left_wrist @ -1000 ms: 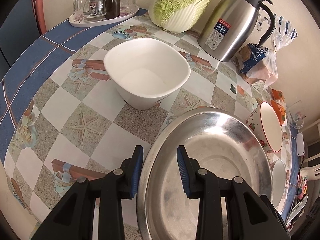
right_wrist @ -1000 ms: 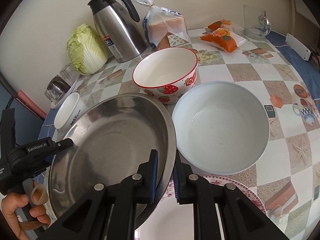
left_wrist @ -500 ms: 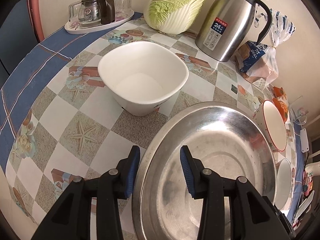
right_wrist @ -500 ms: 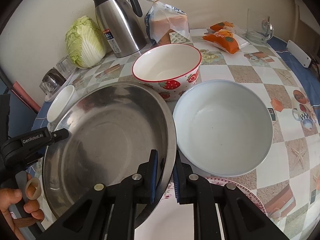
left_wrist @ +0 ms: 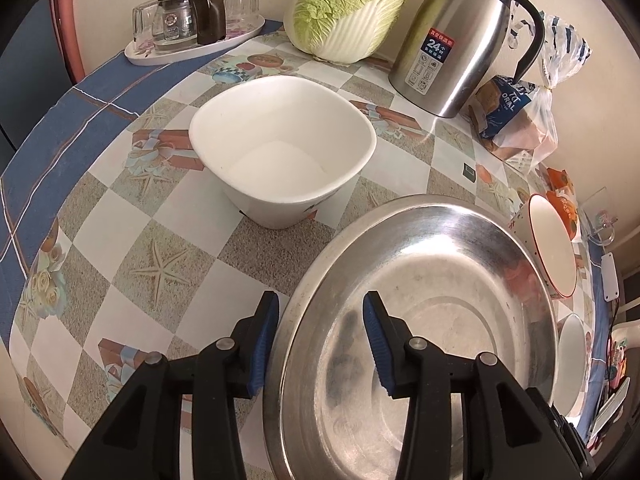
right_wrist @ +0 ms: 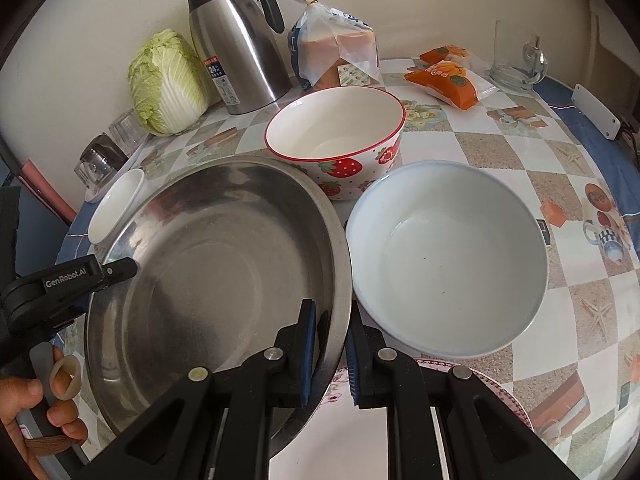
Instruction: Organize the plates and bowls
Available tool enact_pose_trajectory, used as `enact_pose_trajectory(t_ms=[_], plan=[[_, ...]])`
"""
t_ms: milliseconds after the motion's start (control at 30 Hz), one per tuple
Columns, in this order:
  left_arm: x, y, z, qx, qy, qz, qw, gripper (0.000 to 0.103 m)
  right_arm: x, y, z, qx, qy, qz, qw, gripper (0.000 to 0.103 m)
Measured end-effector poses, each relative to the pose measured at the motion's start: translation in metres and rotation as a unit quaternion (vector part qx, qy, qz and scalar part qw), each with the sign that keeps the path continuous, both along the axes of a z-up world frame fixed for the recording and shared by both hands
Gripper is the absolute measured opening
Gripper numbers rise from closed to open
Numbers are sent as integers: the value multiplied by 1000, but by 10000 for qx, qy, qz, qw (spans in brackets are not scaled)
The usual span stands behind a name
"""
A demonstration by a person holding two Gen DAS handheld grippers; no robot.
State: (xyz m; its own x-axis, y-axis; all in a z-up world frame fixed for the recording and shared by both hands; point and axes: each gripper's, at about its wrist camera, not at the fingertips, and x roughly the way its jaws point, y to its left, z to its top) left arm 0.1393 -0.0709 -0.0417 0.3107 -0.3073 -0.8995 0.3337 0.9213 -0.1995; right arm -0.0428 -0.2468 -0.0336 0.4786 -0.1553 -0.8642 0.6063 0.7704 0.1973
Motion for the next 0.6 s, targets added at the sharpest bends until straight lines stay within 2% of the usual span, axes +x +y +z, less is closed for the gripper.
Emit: enact_pose_trajectory(t_ms=[67,167,267,467,600], plan=[[0,0,-1,53,73,-7,10000,45,1,1,1,-59,56,17,10000,17],[-2,0,1,155,130,-50,9998,45,2,3,4,-42,42,96,9999,27],[-4,-1,6,220,119,-78,9997,47,4,7,7,-146,136,154,9997,31],[-8,4,21,224,61,-96,9997,53,3,9,18,-177,259,192,9993,34],[-13,4,31,248,-19,-149,9996,60,1,10,28,-332,258,172,9990,35]])
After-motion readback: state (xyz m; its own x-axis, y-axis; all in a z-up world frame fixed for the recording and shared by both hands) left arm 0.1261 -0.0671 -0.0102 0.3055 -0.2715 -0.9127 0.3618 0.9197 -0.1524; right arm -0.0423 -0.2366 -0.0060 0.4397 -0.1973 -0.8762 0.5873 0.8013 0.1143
